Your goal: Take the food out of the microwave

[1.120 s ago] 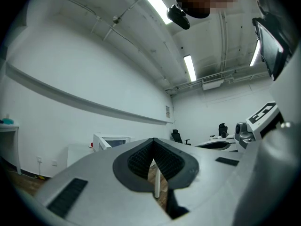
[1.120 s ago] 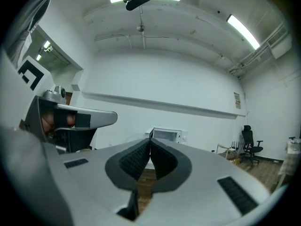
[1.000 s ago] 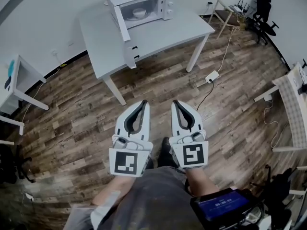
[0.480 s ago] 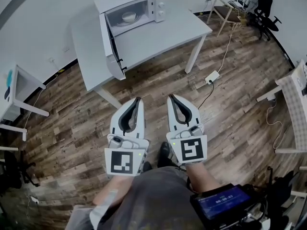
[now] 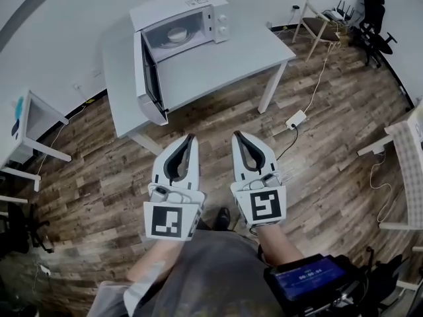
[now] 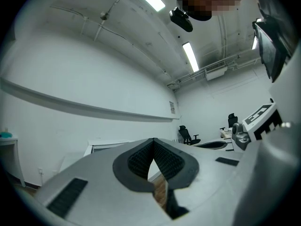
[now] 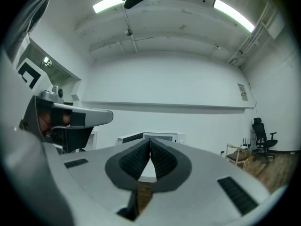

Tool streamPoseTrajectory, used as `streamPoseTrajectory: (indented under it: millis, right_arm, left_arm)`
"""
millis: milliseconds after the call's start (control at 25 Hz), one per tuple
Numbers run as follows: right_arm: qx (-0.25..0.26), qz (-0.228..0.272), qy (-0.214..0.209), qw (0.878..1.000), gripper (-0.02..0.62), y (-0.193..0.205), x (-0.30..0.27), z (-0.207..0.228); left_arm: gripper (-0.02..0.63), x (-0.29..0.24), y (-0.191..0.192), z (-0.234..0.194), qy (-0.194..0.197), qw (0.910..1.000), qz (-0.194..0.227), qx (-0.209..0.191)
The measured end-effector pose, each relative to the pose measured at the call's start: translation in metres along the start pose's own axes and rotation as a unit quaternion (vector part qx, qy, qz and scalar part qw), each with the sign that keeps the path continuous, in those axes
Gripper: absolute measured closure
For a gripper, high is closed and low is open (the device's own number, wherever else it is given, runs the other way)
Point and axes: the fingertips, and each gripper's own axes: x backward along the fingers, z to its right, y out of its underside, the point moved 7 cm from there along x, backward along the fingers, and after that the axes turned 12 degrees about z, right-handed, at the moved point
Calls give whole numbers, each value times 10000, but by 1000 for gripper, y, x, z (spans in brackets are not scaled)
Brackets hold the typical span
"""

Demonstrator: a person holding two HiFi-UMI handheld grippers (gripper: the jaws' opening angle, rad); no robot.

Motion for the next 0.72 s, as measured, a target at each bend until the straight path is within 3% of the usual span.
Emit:
streamPoseTrajectory:
  millis: [240,720]
  right_arm:
    - [3,31,-80,10000,586,3,-12,13]
    - [136,-277,104,9995,586,35,-53,62]
  left_arm:
    - [600,-18,5,-1,-3,10000,-9,-57]
    - [600,-92,46,-9,244,9993,-1,274]
